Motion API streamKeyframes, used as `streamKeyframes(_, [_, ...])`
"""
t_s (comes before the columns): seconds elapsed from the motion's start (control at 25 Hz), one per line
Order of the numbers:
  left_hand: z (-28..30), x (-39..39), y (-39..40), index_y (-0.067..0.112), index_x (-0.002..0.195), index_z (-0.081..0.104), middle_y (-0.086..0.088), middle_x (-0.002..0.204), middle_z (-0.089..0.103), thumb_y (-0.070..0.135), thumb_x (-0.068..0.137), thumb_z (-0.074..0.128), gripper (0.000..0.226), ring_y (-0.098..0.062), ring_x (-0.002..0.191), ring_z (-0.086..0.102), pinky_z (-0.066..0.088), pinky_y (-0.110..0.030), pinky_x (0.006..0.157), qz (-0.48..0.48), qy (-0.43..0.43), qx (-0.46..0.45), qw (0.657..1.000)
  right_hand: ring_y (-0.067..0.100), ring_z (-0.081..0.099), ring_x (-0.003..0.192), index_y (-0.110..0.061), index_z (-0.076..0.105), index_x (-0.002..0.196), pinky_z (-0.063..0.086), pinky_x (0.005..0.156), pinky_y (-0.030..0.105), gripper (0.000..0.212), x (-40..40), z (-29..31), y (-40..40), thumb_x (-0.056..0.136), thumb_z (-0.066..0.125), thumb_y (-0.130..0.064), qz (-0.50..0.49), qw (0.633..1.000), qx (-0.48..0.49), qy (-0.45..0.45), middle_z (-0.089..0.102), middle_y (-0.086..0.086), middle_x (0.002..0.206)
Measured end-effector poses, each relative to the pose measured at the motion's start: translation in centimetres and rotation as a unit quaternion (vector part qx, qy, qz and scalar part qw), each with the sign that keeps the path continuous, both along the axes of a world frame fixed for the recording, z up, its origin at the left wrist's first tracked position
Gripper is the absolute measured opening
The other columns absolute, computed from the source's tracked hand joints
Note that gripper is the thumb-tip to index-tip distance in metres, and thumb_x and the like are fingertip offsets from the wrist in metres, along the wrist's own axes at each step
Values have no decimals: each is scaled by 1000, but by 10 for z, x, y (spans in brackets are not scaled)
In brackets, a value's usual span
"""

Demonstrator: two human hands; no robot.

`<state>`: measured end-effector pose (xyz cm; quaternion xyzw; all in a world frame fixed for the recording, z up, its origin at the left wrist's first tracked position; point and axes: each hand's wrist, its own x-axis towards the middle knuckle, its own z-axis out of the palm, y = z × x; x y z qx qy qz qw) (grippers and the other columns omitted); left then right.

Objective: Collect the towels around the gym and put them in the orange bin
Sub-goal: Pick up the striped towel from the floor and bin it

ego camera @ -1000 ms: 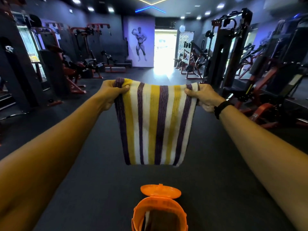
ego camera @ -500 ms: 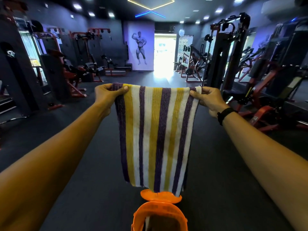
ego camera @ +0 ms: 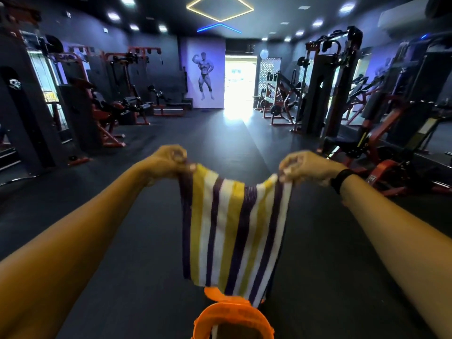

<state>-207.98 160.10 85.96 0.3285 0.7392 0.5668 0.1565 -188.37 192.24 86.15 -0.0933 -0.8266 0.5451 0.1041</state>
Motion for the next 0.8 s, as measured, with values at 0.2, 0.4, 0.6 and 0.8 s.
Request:
streamKeyframes(0.2, [-4,17,9,21,112,57,-4,114,64,61,40,86,88,-24,106,61,51,-44,89,-96,-78,-63,990,20,62,102,-23,58,114,52,79,38,85,-9,-22,-17,40,89,-53,31,992,-103,-59,65,1,113])
streamKeyframes(0.4, [-49,14,15,11,117,63,-10,112,69,51,50,88,82,-28,108,64,53,-44,90,45,-184,86,978,21,69,95,-12,68,110,58,77,32,70,-16,-48,-15,51,91,-43,-17,987,-157,8,73,8,105])
streamKeyframes(0.6, [-48,14,17,8,112,65,-15,112,68,42,77,72,49,-27,97,66,55,-39,80,55,-212,78,973,15,68,73,-7,67,91,56,60,23,17,-25,-32,-18,93,59,-23,-90,977,-184,52,73,1,76])
streamKeyframes(0.8, [-39,15,12,5,116,63,-15,112,68,16,80,73,40,-30,102,66,55,-44,86,62,-132,69,987,15,69,76,-10,67,100,60,69,32,16,-15,-32,-10,91,58,-20,-60,983,-171,6,73,3,85])
